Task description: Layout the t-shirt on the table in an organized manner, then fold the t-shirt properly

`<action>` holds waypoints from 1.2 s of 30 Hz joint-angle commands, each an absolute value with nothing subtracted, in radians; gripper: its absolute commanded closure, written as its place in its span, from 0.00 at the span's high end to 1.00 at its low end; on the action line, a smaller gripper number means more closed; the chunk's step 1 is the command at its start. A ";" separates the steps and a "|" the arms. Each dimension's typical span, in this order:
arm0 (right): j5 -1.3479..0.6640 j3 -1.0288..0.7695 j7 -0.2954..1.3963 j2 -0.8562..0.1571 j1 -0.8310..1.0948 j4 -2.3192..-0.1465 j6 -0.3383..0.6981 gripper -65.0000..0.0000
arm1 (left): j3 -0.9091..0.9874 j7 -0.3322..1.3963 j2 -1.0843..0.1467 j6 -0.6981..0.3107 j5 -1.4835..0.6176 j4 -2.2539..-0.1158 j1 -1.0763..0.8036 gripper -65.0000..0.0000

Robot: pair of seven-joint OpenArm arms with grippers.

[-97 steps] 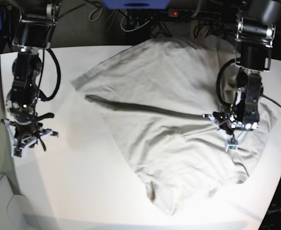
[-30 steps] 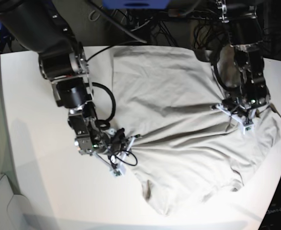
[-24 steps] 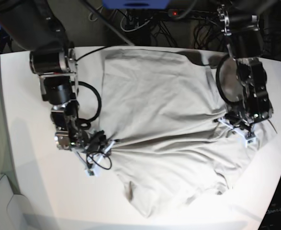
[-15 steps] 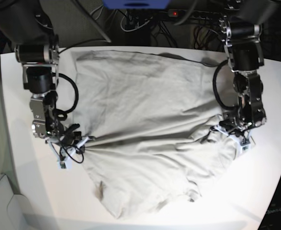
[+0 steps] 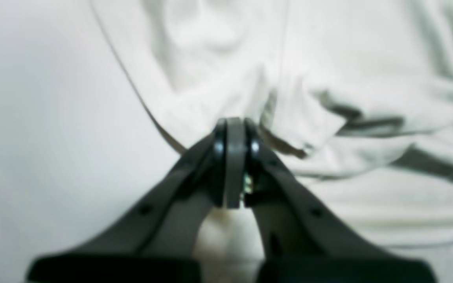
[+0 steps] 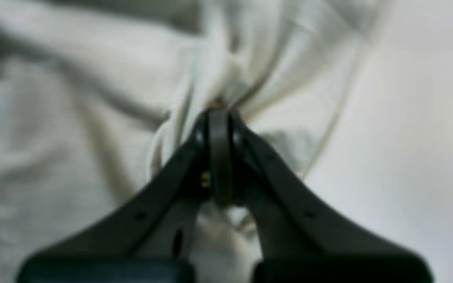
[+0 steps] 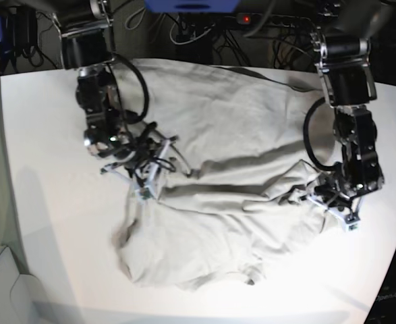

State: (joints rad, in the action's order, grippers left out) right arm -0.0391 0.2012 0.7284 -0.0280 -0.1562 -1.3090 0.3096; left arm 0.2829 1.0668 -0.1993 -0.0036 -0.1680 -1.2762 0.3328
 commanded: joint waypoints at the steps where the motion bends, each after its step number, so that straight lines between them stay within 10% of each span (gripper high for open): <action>1: -0.044 0.237 0.796 -0.012 -0.157 -1.307 0.317 0.00 | 0.305 1.076 -0.216 0.004 -0.163 -1.323 0.355 0.00; 20: -0.051 0.355 0.792 -0.048 -0.314 -1.572 0.320 0.00 | 0.352 1.241 -0.059 0.002 -0.160 -1.659 -0.030 0.00; 36: -0.050 0.354 0.400 -0.042 -0.722 -0.802 0.314 0.00 | 0.354 1.138 -0.065 0.005 -0.157 -1.520 -0.044 0.00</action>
